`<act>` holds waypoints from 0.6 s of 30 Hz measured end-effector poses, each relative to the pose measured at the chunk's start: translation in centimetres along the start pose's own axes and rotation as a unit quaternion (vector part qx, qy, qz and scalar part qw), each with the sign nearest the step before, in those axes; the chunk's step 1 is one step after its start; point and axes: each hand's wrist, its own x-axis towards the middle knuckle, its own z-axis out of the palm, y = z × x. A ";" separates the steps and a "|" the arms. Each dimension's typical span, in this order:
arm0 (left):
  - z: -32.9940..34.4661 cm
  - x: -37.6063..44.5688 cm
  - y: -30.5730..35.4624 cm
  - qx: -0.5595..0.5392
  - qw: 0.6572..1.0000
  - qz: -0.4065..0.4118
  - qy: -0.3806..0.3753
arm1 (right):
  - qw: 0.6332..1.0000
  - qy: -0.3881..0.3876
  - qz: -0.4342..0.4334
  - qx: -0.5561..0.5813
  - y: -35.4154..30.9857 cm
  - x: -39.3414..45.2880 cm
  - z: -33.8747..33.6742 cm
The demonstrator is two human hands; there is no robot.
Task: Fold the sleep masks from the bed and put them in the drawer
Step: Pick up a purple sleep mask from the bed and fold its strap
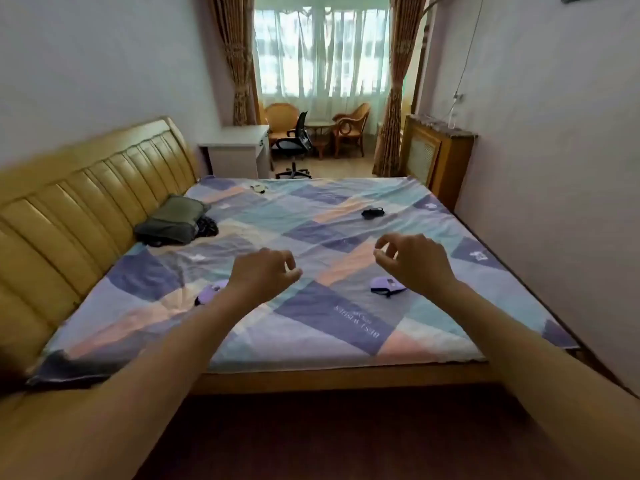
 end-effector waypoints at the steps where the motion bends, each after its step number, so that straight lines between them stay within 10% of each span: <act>1: 1.4 0.4 0.2 -0.002 1.000 -0.002 -0.028 | 1.000 -0.024 0.006 0.005 0.8 0.2 1.4; 18: 33.3 22.2 -3.0 -0.094 0.937 -0.080 -0.326 | 0.919 -0.325 0.207 0.082 19.7 14.0 31.8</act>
